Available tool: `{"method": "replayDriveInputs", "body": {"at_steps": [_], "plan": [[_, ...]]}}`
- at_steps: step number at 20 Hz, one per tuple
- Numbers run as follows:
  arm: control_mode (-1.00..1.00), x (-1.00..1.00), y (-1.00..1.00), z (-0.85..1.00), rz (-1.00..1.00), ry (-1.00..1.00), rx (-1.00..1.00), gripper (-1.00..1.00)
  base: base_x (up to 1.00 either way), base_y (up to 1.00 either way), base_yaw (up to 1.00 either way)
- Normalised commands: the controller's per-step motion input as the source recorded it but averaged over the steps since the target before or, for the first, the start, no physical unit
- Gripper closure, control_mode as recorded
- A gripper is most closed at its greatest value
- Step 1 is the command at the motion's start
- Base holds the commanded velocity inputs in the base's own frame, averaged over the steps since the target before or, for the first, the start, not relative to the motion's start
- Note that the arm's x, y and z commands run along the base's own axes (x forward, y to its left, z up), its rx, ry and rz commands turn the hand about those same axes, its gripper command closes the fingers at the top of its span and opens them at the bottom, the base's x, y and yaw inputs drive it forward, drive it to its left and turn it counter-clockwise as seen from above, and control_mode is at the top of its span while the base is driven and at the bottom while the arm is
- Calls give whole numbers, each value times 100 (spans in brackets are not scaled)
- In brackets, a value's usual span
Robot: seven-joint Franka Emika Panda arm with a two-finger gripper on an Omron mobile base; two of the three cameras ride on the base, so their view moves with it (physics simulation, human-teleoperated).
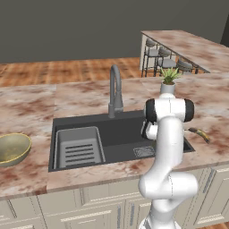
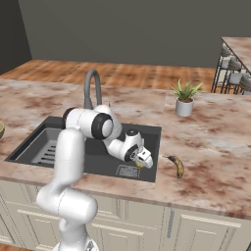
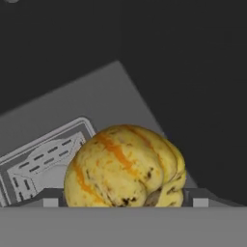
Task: Remove the squash and banana from the sink. Then move the bowl and cup from the counter to the sink for washing.
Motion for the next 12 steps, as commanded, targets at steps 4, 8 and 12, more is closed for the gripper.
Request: {"method": "replayDriveInputs", "body": {"at_steps": [4, 8, 12], "plan": [[-100, -22, 0, 58, 3, 0, 0, 100, 0, 0, 0], [-100, -17, 0, 63, 4, 0, 0, 100, 0, 0, 0], [-100, -15, 0, 65, 4, 0, 0, 100, 0, 0, 0]]}}
